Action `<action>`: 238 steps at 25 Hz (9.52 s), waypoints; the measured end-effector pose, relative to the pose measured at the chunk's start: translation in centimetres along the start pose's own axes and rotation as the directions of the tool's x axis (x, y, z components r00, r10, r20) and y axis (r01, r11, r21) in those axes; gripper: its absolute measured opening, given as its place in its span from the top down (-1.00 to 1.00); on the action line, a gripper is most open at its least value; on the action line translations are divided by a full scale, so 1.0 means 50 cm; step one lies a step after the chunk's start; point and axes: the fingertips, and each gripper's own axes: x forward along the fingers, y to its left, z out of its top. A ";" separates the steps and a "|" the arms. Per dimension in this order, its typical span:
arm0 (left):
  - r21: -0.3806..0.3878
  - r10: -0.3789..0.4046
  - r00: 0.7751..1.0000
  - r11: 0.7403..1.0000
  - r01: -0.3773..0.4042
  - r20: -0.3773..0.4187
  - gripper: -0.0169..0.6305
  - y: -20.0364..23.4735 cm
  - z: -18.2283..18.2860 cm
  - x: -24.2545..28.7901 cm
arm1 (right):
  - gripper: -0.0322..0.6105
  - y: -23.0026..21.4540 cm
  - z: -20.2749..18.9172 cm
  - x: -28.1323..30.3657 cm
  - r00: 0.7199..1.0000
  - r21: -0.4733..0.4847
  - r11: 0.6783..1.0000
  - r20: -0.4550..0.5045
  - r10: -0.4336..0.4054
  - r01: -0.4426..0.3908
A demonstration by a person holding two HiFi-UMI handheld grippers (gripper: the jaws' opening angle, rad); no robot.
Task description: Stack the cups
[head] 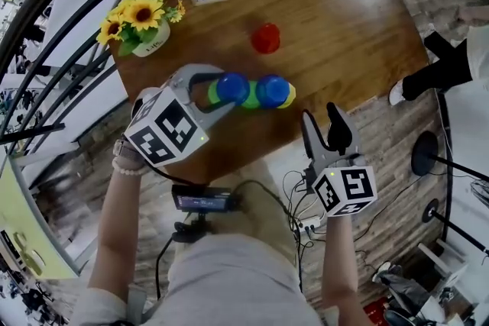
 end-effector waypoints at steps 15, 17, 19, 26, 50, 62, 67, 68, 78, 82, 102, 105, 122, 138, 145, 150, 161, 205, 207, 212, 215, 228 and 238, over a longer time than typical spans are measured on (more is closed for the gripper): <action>-0.022 0.026 0.999 0.999 -0.025 0.045 0.26 0.006 0.005 -0.016 | 0.20 -0.004 0.007 -0.002 1.000 -0.007 1.000 0.004 -0.003 0.003; -0.036 0.042 0.998 0.999 -0.040 0.056 0.26 0.010 0.007 -0.023 | 0.20 -0.011 0.011 -0.001 1.000 -0.013 1.000 0.006 -0.005 0.005; -0.055 0.058 0.996 0.997 -0.054 0.070 0.26 0.012 0.007 -0.031 | 0.20 -0.021 0.016 0.002 1.000 -0.027 1.000 0.009 -0.002 0.003; -0.154 0.167 0.973 0.978 -0.143 0.160 0.26 0.028 0.008 -0.066 | 0.20 -0.059 0.042 0.043 1.000 -0.109 0.994 -0.013 0.024 -0.025; -0.476 0.483 0.857 0.805 -0.355 0.178 0.34 0.033 -0.053 -0.132 | 0.20 -0.031 0.026 0.310 0.889 -0.360 0.820 -0.288 0.356 -0.445; -0.526 0.529 0.835 0.757 -0.386 0.149 0.36 0.018 -0.079 -0.128 | 0.20 0.009 -0.039 0.405 0.817 -0.371 0.746 -0.415 0.400 -0.553; -0.535 0.537 0.832 0.749 -0.392 0.142 0.37 0.007 -0.088 -0.128 | 0.20 0.008 -0.045 0.422 0.819 -0.350 0.761 -0.414 0.398 -0.546; -0.538 0.539 0.831 0.746 -0.393 0.140 0.37 0.006 -0.090 -0.129 | 0.21 0.008 -0.046 0.424 0.819 -0.354 0.759 -0.415 0.396 -0.546; -0.538 0.538 0.830 0.748 -0.389 0.147 0.40 0.002 -0.086 -0.129 | 0.26 -0.011 -0.012 0.421 0.842 -0.336 0.789 -0.371 0.392 -0.515; -0.529 0.525 0.837 0.760 -0.377 0.158 0.42 -0.001 -0.077 -0.124 | 0.26 -0.011 0.019 0.401 0.860 -0.350 0.797 -0.336 0.384 -0.492; -0.414 0.444 0.867 0.850 -0.326 0.229 0.46 -0.008 -0.037 -0.135 | 0.26 0.077 0.189 0.219 0.894 -0.428 0.785 -0.206 0.397 -0.447; -0.377 0.431 0.870 0.867 -0.325 0.241 0.46 -0.006 -0.035 -0.138 | 0.26 0.092 0.201 0.192 0.897 -0.417 0.795 -0.184 0.401 -0.441; -0.359 0.380 0.887 0.891 -0.276 0.262 0.48 -0.010 -0.042 -0.141 | 0.26 0.186 0.172 0.108 0.893 -0.394 0.802 -0.167 0.418 -0.449; -0.338 0.364 0.895 0.902 -0.269 0.258 0.48 -0.017 -0.050 -0.133 | 0.26 0.220 0.113 0.090 0.878 -0.374 0.794 -0.212 0.429 -0.478; -0.343 0.366 0.894 0.900 -0.270 0.257 0.48 -0.017 -0.052 -0.132 | 0.26 0.223 0.110 0.093 0.878 -0.379 0.792 -0.209 0.431 -0.479; -0.347 0.369 0.893 0.898 -0.272 0.256 0.48 -0.016 -0.056 -0.134 | 0.26 0.222 0.111 0.093 0.879 -0.372 0.796 -0.205 0.431 -0.478; -0.337 0.367 0.893 0.901 -0.273 0.259 0.48 -0.022 -0.055 -0.139 | 0.26 0.217 0.123 0.082 0.884 -0.349 0.813 -0.163 0.438 -0.467; -0.369 0.471 0.833 0.858 -0.357 0.289 0.96 -0.046 -0.029 -0.280 | 0.89 0.232 0.066 -0.095 0.989 -0.227 0.963 -0.001 0.150 -0.146; -0.369 0.468 0.833 0.860 -0.352 0.294 0.96 -0.045 -0.028 -0.281 | 0.89 0.231 0.070 -0.091 0.989 -0.215 0.966 0.003 0.151 -0.146; -0.371 0.464 0.835 0.861 -0.348 0.294 0.96 -0.046 -0.028 -0.278 | 0.89 0.220 0.077 -0.089 0.990 -0.187 0.973 0.014 0.137 -0.132; -0.369 0.460 0.838 0.863 -0.345 0.294 0.96 -0.047 -0.028 -0.272 | 0.89 0.214 0.079 -0.090 0.991 -0.175 0.976 0.017 0.135 -0.130; -0.359 0.448 0.841 0.871 -0.334 0.303 0.96 -0.050 -0.019 -0.262 | 0.89 0.206 0.082 -0.090 0.992 -0.195 0.974 0.014 0.122 -0.117; -0.350 0.446 0.841 0.874 -0.336 0.306 0.96 -0.053 -0.013 -0.262 | 0.89 0.215 0.093 -0.094 0.993 -0.260 0.959 0.010 0.117 -0.110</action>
